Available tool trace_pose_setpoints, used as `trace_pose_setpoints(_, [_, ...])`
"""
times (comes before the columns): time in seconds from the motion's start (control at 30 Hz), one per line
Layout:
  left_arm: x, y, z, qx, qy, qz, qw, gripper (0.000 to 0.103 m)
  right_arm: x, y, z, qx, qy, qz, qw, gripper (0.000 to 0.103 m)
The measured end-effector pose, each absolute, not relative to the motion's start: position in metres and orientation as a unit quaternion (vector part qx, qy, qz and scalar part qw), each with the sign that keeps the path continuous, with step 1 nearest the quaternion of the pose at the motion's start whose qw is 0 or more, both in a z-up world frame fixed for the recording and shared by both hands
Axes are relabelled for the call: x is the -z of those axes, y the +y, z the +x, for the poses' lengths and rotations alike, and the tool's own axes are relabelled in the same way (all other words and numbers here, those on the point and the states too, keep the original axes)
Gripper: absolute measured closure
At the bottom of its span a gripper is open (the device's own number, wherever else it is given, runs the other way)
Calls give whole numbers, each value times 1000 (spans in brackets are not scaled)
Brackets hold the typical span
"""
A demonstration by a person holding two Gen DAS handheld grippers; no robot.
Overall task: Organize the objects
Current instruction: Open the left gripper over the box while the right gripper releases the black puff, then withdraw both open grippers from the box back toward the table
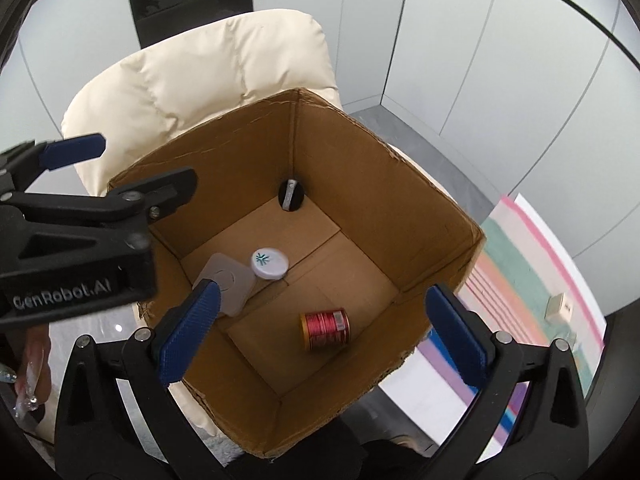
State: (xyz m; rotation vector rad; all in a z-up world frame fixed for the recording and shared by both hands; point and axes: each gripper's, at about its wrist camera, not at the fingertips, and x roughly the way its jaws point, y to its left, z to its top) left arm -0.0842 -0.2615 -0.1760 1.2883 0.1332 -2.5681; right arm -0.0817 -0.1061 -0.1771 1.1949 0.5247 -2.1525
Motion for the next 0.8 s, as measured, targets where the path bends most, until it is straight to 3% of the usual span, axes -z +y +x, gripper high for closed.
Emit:
trace_pose_setpoints(0.5, [174, -255, -71, 876, 48, 466, 118, 4, 164, -64, -91, 829, 118, 477, 268, 0])
trace_pose_setpoints(0.8, [169, -233, -26, 869, 38, 482, 103, 4, 155, -35, -64, 831, 105, 485, 251, 0])
